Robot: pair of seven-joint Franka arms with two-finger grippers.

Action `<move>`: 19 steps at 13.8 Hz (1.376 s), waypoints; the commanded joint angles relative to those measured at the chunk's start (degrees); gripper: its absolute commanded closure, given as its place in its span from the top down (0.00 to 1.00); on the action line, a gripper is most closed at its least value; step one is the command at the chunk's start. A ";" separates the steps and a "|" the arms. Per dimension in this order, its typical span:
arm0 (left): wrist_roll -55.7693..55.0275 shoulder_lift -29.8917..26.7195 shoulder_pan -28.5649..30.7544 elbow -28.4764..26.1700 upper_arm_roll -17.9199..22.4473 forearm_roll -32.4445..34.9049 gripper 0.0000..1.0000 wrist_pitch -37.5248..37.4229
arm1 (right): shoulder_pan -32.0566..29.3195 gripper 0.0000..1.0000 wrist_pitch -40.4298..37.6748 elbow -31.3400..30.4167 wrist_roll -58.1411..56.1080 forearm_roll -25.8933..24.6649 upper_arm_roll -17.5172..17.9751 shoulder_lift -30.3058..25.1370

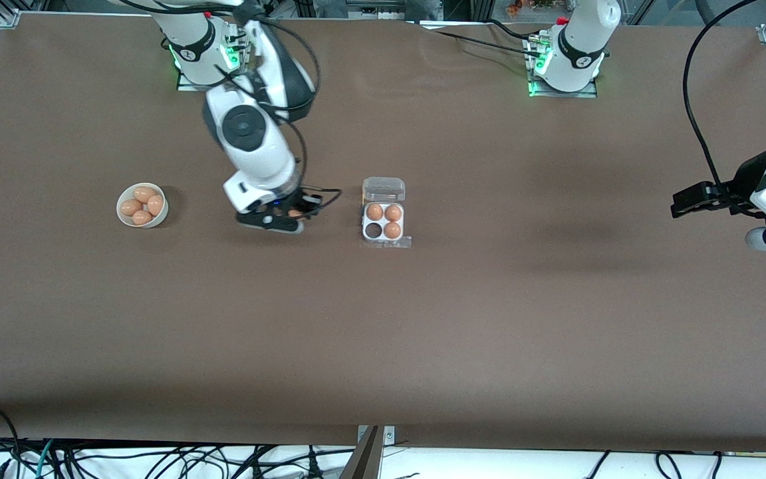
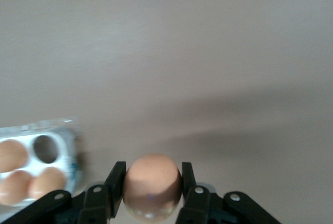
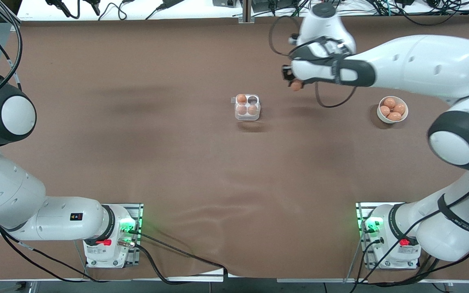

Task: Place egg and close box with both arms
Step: 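Carry the egg with the right gripper over the clear egg box, then lower the egg into the empty slot and open the right gripper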

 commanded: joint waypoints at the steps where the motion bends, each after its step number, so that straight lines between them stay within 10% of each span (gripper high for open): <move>1: 0.21 0.13 -0.17 0.95 0.13 -1.02 1.00 -0.74 | 4.87 0.13 -1.24 9.21 7.48 0.73 -0.78 6.79; 7: 0.30 0.13 0.01 0.86 0.13 -1.20 1.00 -0.74 | 8.14 0.12 -0.71 23.11 14.70 0.65 -0.78 18.75; 19: 0.92 0.74 -0.34 0.78 0.13 -1.29 0.99 -0.66 | 9.28 0.12 1.05 23.29 13.92 0.56 -0.78 22.36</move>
